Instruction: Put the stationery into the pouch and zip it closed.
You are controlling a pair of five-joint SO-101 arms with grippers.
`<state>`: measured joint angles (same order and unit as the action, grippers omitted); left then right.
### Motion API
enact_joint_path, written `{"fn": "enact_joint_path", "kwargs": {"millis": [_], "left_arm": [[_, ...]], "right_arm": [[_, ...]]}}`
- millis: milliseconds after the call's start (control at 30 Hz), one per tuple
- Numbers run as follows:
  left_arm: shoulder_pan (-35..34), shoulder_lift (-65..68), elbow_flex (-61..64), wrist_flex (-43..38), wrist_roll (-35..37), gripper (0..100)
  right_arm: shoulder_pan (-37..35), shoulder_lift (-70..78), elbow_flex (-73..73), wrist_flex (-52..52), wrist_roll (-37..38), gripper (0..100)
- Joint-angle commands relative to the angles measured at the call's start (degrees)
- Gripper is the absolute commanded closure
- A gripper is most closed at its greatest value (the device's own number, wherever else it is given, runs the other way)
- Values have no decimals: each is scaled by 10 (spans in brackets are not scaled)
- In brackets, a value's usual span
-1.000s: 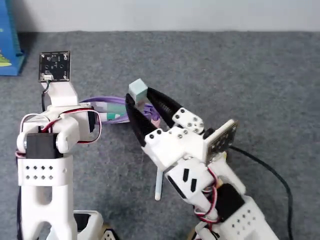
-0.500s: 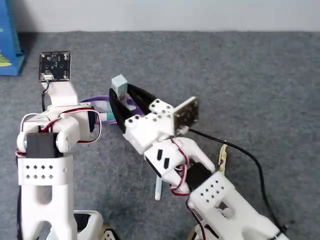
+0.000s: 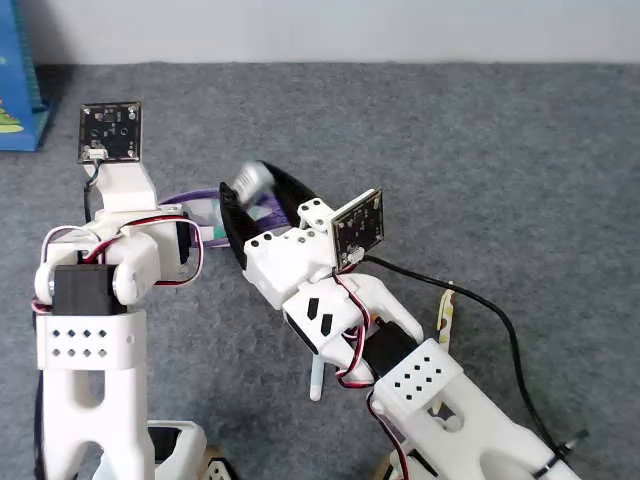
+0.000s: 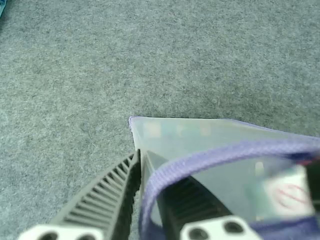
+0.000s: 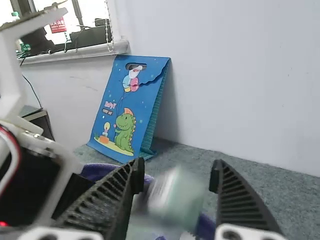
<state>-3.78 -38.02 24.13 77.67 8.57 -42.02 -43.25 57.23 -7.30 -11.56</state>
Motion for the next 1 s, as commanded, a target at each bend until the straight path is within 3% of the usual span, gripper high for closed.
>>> {"fn": "enact_joint_path", "kwargs": {"millis": [0,233,333,400,500,633,767,967], "left_arm": [[-1,0,1,-9,6,989],[-1,0,1,-9,6,989],[-1,0,1,-9,6,989],[-1,0,1,-9,6,989],[-1,0,0,-9,6,989],[0,0,0,-9,6,989],[0,0,1,-8,6,989],[0,0,1,0,6,989]], "right_arm": [[-2,1,-9,5,-4,761],[0,-7,-7,9,-3,761],[22,-52,-10,74,-3,761],[52,-104,-26,160,-3,761],[111,-156,-115,381,-3,762],[161,-145,-243,610,-2,762],[169,-99,-289,716,46,762],[177,-1,-289,845,51,762]]}}
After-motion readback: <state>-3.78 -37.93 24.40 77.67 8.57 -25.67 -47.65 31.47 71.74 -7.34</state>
